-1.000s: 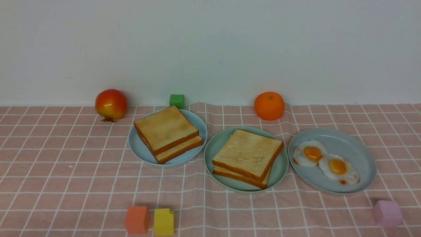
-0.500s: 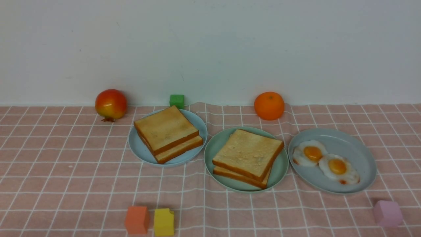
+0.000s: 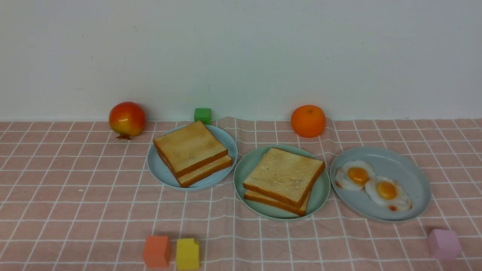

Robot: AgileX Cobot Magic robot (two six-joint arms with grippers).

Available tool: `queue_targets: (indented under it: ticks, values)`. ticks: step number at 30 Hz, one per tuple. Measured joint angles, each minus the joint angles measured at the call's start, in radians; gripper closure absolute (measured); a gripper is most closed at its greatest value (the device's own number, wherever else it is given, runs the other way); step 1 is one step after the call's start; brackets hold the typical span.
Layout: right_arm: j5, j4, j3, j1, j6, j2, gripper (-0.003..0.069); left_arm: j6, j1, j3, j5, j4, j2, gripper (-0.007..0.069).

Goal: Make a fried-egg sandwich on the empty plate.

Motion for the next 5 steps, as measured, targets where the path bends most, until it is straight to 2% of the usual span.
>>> queue_targets:
  ticks: [5]
  values:
    - [0.0,0.0,0.0,0.0,0.001,0.0,0.0464,0.0,0.0,0.0,0.0,0.0,0.0,0.052]
